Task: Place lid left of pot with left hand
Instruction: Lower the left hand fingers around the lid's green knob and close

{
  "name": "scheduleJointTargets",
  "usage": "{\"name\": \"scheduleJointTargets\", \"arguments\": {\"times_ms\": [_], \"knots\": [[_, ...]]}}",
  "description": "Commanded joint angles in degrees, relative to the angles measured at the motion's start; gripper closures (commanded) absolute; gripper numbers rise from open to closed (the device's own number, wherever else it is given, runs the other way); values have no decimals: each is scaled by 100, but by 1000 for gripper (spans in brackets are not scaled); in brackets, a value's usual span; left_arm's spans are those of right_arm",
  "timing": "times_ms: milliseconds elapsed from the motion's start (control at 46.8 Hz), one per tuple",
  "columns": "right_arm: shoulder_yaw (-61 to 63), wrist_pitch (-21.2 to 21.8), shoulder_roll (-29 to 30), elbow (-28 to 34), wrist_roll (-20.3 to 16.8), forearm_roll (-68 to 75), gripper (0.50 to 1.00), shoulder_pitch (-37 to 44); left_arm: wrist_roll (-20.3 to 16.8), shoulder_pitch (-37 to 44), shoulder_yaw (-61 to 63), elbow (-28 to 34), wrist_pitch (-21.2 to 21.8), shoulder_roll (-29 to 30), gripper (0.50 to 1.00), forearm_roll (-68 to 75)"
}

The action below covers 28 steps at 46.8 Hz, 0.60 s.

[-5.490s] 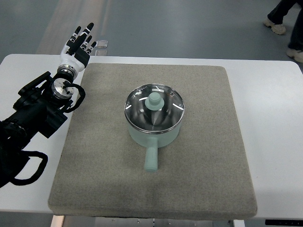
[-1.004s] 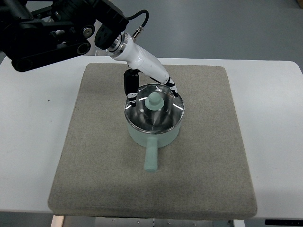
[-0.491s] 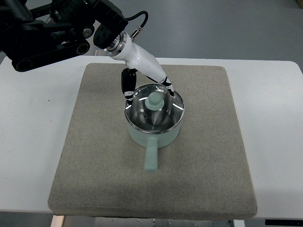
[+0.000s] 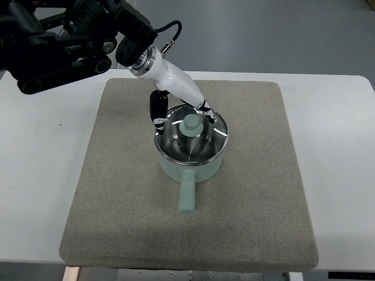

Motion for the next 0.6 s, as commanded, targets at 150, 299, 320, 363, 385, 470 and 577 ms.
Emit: {"name": "scheduleJointTargets", "arguments": {"times_ms": [150, 299, 320, 363, 385, 470, 577], "knots": [[0, 0, 0, 0, 0, 0, 579, 0, 9, 2, 8, 75, 0, -87, 677, 106], [0, 0, 0, 0, 0, 0, 579, 0, 0, 20, 0, 172, 0, -193, 716, 168], [0, 0, 0, 0, 0, 0, 579, 0, 0, 28, 0, 172, 0, -193, 716, 168], [0, 0, 0, 0, 0, 0, 579, 0, 0, 37, 0, 172, 0, -202, 718, 168], [0, 0, 0, 0, 0, 0, 579, 0, 0, 55, 0, 172, 0, -210, 718, 168], [0, 0, 0, 0, 0, 0, 579, 0, 0, 81, -9, 172, 0, -246, 718, 168], [0, 0, 0, 0, 0, 0, 576, 0, 0, 81, -27, 172, 0, -246, 718, 159]]}}
